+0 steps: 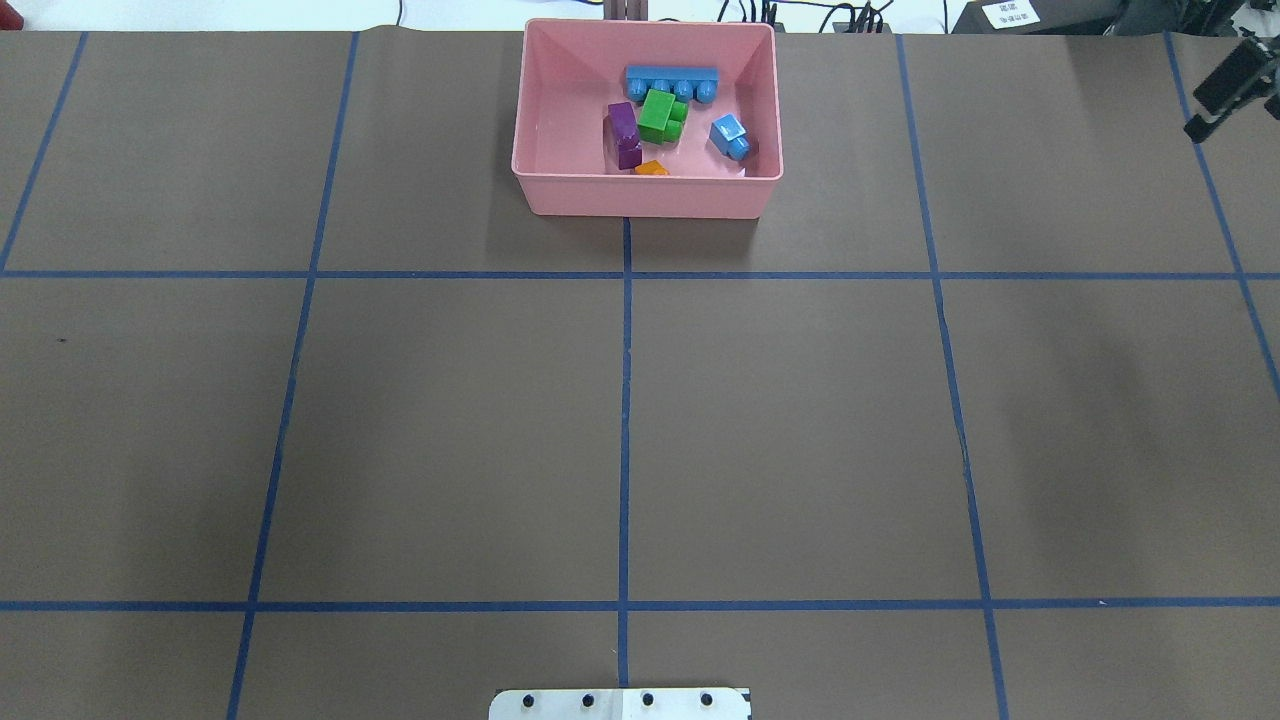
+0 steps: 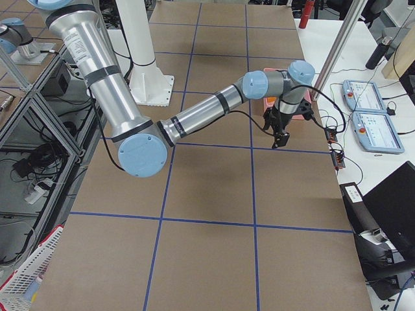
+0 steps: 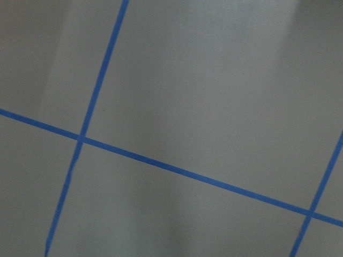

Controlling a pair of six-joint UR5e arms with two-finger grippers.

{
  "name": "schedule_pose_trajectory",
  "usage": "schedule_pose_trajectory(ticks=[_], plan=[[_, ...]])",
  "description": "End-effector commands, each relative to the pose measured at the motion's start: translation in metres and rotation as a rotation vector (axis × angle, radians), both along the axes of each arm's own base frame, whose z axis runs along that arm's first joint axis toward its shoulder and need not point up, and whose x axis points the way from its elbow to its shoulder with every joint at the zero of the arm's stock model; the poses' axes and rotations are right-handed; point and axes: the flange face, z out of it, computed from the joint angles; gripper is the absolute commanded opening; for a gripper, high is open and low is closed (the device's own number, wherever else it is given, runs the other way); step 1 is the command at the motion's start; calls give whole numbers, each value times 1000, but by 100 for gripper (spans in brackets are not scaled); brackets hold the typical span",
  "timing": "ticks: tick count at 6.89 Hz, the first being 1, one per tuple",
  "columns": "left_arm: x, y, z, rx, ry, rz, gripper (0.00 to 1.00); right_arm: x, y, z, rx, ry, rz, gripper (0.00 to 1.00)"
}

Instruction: Put all blocks into box

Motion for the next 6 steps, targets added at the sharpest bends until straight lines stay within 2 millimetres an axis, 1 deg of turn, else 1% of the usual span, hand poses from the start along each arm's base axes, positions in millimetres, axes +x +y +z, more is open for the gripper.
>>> schedule_pose_trajectory(ticks=[1,2,3,4,5,6], plan=[[-13,5,8,-6,-5,-21,100,32,17,40,-20,-6,24,100],[-38,5,15,2,-7,-74,100,54,33,72,-29,-4,55,100],[-41,4,37,1,-7,-81,100,76,68,123,-25,-6,87,100],[-42,6,70,-50,-8,-81,100,104,97,158,0,-12,142,100],[-42,11,93,-98,-14,-84,100,120,124,183,-25,-33,174,100],[-43,15,106,-119,-16,-85,100,132,144,194,-43,-59,200,100]])
